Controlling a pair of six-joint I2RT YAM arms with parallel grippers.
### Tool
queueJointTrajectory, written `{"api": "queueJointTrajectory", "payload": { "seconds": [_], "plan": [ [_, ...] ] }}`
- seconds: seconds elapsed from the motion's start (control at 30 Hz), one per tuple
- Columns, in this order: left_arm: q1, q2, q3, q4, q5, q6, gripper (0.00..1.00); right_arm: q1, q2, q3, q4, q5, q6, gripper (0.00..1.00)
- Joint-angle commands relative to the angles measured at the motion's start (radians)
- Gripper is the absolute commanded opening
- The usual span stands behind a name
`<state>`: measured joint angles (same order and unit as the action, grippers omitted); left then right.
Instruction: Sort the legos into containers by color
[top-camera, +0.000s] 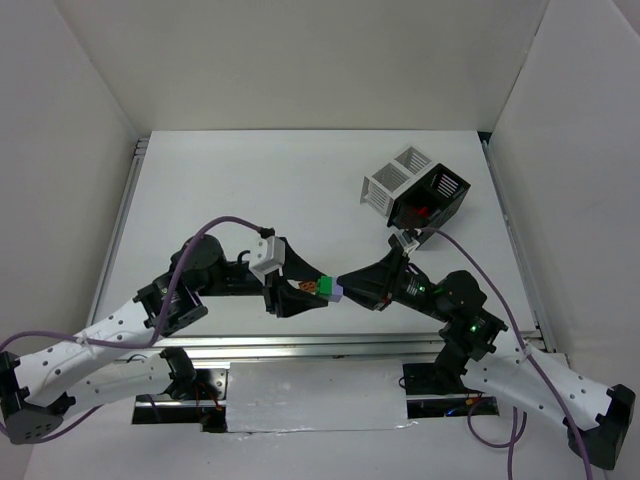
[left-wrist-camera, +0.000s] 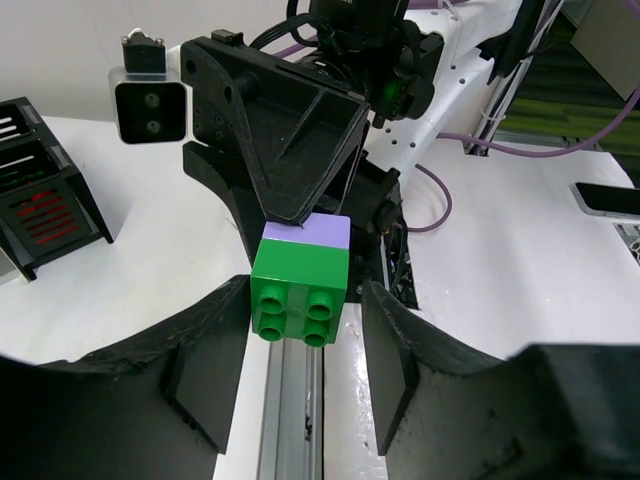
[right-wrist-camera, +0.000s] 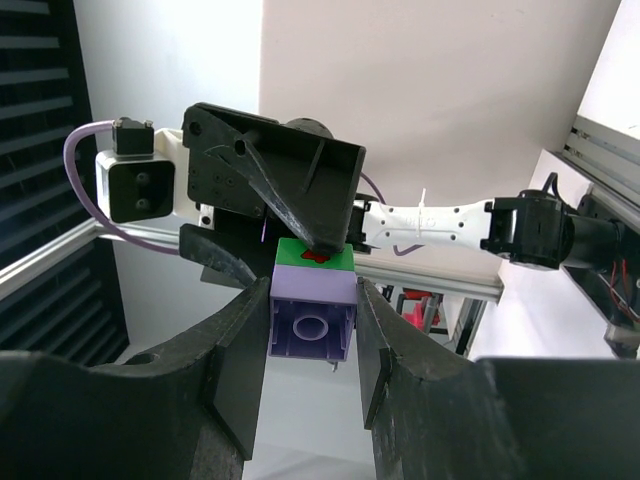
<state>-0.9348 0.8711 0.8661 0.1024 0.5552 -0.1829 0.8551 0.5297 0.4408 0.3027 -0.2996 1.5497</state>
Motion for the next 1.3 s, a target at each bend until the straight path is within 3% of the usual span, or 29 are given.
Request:
{"api": "queueJointTrajectory", "payload": {
  "seconds": [0.0, 0.13, 0.23, 0.27, 0.3, 0.47, 0.6, 0.73, 0.83, 0.87, 0.9, 0.93, 1.0, 1.03, 1.17, 1.27],
  "plan": [
    [-0.002, -0.015, 0.021, 0.034, 0.014, 0.014, 0.58, -0.001, 0.004, 0.056, 0.019, -0.007, -0.023, 0.0],
    [-0.002, -0.003, 0.024, 0.04, 0.032, 0.016, 0.47, 0.001, 0.026, 0.065, 0.044, -0.021, -0.014, 0.0],
    [-0.002, 0.017, 0.033, 0.033, 0.032, 0.013, 0.18, -0.001, 0.033, 0.079, 0.041, -0.029, -0.023, 0.0],
    [-0.002, 0.025, 0.039, 0.023, 0.031, 0.013, 0.02, 0.001, 0.033, 0.082, 0.035, -0.027, -0.028, 0.0],
    [-0.002, 0.028, 0.047, 0.02, 0.017, 0.011, 0.0, -0.001, 0.033, 0.082, 0.033, -0.027, -0.034, 0.0],
    [-0.002, -0.009, 0.042, -0.012, -0.122, -0.003, 0.0, -0.057, 0.042, 0.075, -0.02, -0.03, -0.108, 0.0],
    [0.001, -0.058, 0.053, -0.096, -0.325, -0.02, 0.0, -0.33, 0.078, -0.008, 0.059, -0.262, -0.119, 0.0],
    [0.004, -0.104, 0.051, -0.153, -0.434, -0.041, 0.0, -0.43, 0.095, -0.005, 0.056, -0.345, -0.144, 0.0],
    [0.005, -0.124, 0.044, -0.184, -0.544, -0.082, 0.0, -0.47, 0.128, 0.054, -0.048, -0.326, -0.288, 0.0],
    [0.005, -0.126, 0.053, -0.197, -0.579, -0.101, 0.0, -0.484, 0.142, 0.137, -0.124, -0.288, -0.359, 0.0],
    [0.005, -0.124, 0.062, -0.246, -0.674, -0.137, 0.0, -0.487, 0.189, 0.198, -0.322, -0.124, -0.531, 0.0],
    [0.005, -0.124, 0.074, -0.282, -0.675, -0.138, 0.0, -0.487, 0.228, 0.258, -0.42, -0.002, -0.533, 0.0],
    [0.005, -0.104, 0.125, -0.36, -0.793, -0.185, 0.0, -0.488, 0.379, 0.428, -0.548, 0.226, -0.704, 0.0],
    [0.007, -0.095, 0.138, -0.425, -0.814, -0.196, 0.0, -0.498, 0.441, 0.484, -0.645, 0.414, -0.73, 0.0],
    [0.005, -0.106, 0.172, -0.515, -0.808, -0.185, 0.0, -0.537, 0.723, 0.717, -0.71, 0.594, -0.822, 0.0],
    [0.005, -0.139, 0.194, -0.598, -0.801, -0.182, 0.0, -0.541, 0.988, 1.058, -0.89, 0.727, -0.873, 0.0]
  ]
}}
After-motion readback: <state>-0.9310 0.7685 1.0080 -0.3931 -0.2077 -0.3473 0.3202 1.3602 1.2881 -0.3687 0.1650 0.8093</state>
